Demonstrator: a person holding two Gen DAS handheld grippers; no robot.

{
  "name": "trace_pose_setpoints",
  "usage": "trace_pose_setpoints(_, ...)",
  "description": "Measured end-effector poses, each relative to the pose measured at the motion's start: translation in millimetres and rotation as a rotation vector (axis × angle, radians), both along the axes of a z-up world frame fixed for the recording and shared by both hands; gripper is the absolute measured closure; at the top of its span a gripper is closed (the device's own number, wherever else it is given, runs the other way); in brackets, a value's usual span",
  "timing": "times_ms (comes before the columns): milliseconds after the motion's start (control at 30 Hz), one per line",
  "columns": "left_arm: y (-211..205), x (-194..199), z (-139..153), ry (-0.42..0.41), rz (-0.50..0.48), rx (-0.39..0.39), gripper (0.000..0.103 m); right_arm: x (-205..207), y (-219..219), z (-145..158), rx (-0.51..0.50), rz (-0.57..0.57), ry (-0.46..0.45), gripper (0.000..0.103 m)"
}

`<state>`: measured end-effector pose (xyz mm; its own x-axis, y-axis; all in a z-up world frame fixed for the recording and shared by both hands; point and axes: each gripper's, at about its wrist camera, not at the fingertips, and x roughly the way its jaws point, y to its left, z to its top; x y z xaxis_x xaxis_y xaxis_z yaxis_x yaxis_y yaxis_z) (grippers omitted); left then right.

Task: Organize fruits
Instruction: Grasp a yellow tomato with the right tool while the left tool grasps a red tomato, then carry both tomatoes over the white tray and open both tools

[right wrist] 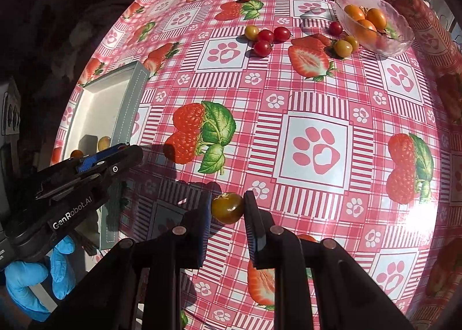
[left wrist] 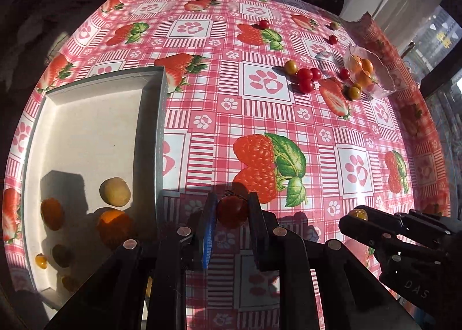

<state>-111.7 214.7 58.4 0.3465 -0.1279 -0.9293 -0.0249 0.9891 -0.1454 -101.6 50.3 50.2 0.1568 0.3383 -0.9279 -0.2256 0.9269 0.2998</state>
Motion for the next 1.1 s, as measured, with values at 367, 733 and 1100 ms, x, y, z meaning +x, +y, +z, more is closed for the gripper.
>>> trace_pose_setpoints(367,48.4,-8.3,17.0,-0.036,0.073,0.008,0.08,10.3,53.0,15.4,0.027,0.081,-0.015,0.079)
trace_pose_setpoints(733,126.6,-5.0,18.0,-0.055,0.198,0.068,0.08,32.9,130.0,25.3,0.082,0.188,-0.023,0.079)
trace_pose_setpoints(1100,168.1,26.0,-23.1,0.003,0.223,0.154,0.08,61.7,206.4,-7.0,0.049,0.281,-0.007,0.079)
